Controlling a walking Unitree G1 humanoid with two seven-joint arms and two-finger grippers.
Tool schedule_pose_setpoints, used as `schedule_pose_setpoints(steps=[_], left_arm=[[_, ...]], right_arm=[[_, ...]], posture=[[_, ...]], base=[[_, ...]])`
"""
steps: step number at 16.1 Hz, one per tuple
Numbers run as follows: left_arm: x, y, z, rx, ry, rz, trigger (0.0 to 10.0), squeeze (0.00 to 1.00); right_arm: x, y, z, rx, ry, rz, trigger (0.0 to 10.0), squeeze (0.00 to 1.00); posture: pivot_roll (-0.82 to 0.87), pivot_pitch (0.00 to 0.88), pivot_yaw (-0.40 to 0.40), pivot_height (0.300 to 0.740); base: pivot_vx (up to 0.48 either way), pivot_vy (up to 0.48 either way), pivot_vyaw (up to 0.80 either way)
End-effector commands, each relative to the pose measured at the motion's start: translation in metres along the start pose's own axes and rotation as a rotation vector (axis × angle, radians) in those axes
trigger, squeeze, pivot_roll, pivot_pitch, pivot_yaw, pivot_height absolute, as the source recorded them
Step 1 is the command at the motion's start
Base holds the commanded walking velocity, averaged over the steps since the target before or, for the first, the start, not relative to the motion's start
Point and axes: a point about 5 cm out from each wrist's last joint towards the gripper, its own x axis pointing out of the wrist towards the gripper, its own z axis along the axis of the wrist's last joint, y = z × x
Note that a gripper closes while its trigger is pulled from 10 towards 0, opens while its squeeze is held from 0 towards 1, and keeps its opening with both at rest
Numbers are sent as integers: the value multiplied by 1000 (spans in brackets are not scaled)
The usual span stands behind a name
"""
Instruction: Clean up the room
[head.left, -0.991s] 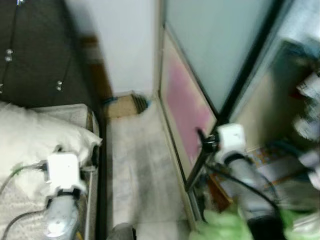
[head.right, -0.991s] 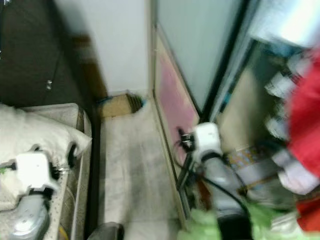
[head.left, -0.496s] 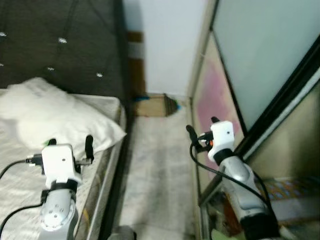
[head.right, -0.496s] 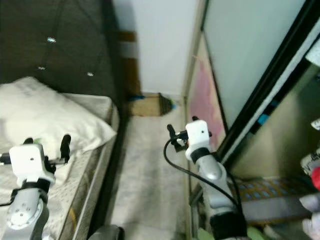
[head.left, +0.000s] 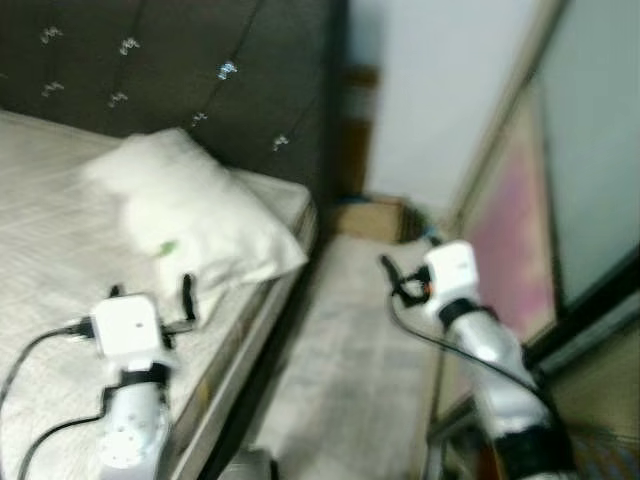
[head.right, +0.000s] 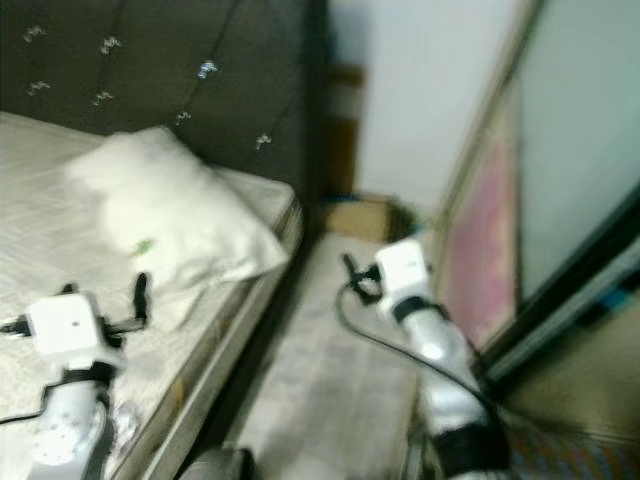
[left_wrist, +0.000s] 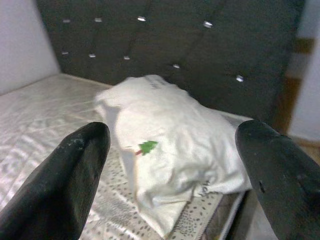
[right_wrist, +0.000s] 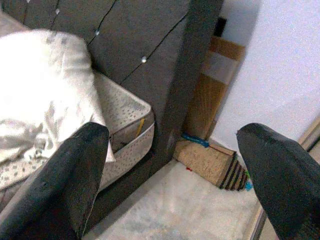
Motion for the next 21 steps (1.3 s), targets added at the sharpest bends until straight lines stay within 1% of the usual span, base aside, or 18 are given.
schedule_pose_setpoints(steps=[1,2,7,9,13,18,21], left_arm=[[0,6,0,-3,1,28,10000,0],[0,6,0,7,-4,26,10000,0],[-2,7,-4,-28,42,68,10000,0],[-1,7,-4,-9,28,45,10000,0],[0,8,-5,-22,38,52,10000,0],[2,4,-4,-51,26,25,10000,0],[3,4,-3,-55,27,18,10000,0]], right_arm=[[4,4,5,11,-15,20,10000,0],[5,4,5,11,-15,23,10000,0],[7,5,6,7,-19,41,10000,0],[8,6,6,5,-21,49,10000,0],[9,7,7,-2,-23,55,10000,0],[12,8,7,-4,-26,70,10000,0],[14,9,9,-8,-33,79,10000,0]], posture=[[32,36,-60,740],[32,36,-61,740],[30,32,-64,740],[29,31,-65,740],[33,24,-67,740],[32,16,-69,740],[31,28,-70,740]], base=[[0,0,800],[0,0,800],[0,0,800],[0,0,800],[0,0,800],[0,0,800],[0,0,800]])
